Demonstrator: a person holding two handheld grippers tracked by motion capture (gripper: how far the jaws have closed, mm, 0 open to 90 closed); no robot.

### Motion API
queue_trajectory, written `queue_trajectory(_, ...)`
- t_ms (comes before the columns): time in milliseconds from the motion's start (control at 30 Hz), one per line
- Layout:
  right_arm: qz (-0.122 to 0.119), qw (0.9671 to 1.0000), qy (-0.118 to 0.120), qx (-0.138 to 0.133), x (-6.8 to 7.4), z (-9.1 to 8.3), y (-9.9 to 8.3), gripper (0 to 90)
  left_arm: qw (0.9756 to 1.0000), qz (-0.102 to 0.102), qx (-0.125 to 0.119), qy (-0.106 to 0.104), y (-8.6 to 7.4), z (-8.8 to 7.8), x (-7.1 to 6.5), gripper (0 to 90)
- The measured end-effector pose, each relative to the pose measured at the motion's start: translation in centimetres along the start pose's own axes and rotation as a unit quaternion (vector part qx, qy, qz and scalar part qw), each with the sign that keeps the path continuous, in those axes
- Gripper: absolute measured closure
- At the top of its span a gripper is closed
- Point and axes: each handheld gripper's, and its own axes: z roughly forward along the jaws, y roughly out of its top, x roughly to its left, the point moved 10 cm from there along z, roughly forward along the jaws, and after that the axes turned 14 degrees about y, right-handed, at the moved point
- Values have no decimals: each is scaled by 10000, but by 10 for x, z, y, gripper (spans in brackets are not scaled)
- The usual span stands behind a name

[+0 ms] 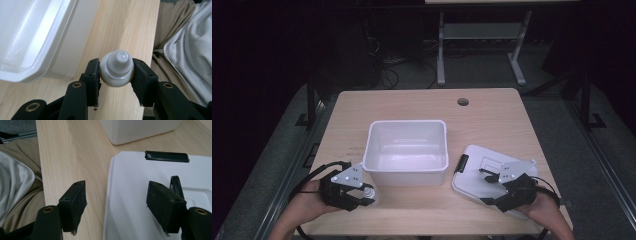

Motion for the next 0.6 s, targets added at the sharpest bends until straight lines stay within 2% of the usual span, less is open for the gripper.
queue_trajectory(600, -90, 9999, 13, 45, 3, 2, 4, 313, 9999, -56, -63, 68, 7, -21, 8, 601)
